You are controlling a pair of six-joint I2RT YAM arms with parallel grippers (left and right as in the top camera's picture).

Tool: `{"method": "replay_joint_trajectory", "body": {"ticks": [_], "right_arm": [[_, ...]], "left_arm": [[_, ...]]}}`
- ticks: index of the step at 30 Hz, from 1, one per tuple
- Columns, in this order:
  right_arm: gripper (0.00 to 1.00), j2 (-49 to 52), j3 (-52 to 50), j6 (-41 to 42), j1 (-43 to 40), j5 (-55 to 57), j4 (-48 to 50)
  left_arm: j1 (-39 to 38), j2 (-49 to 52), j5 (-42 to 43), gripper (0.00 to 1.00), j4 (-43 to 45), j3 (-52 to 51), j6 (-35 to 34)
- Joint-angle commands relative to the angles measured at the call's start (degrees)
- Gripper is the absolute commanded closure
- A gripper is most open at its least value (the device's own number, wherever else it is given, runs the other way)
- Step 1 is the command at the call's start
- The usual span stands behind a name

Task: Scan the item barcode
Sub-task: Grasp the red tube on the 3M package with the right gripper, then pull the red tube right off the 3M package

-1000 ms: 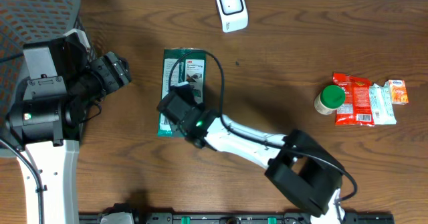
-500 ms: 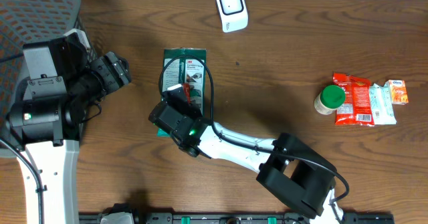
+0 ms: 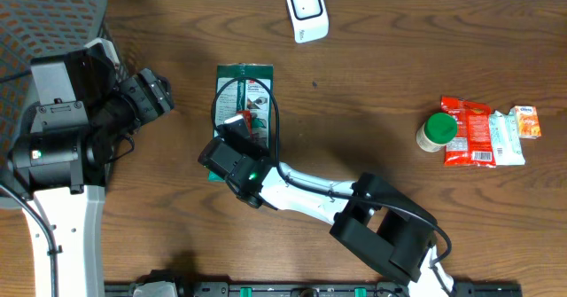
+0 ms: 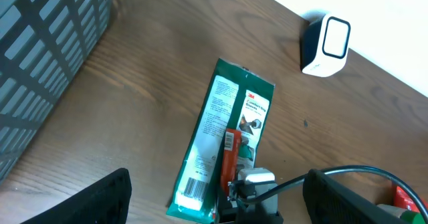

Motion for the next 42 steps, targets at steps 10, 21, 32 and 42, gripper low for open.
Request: {"method": "replay_joint_trajectory", "body": {"ticks": [10,21,32,42], "right_arm": [[0.75,0.8,0.9,0.6,0.2,-0.3,-1.6],[0.99,0.2,1.0,1.8,-0.8,-0.3,-2.6],[0.99,-14.3,1.1,1.8,-7.8,-10.1,-9.4],[0.99,-18.2,0.3,-2.2,-27.2,-43.9,-21.1]], "left_arm": [[0.3,0.0,0.2,0.18,0.0,0.2,0.4],[0.3,0.0,0.2,0.18,0.0,0.2,0.4],[0.3,0.0,0.2,0.18,0.0,0.2,0.4],[0.3,0.0,0.2,0.18,0.0,0.2,0.4]]}}
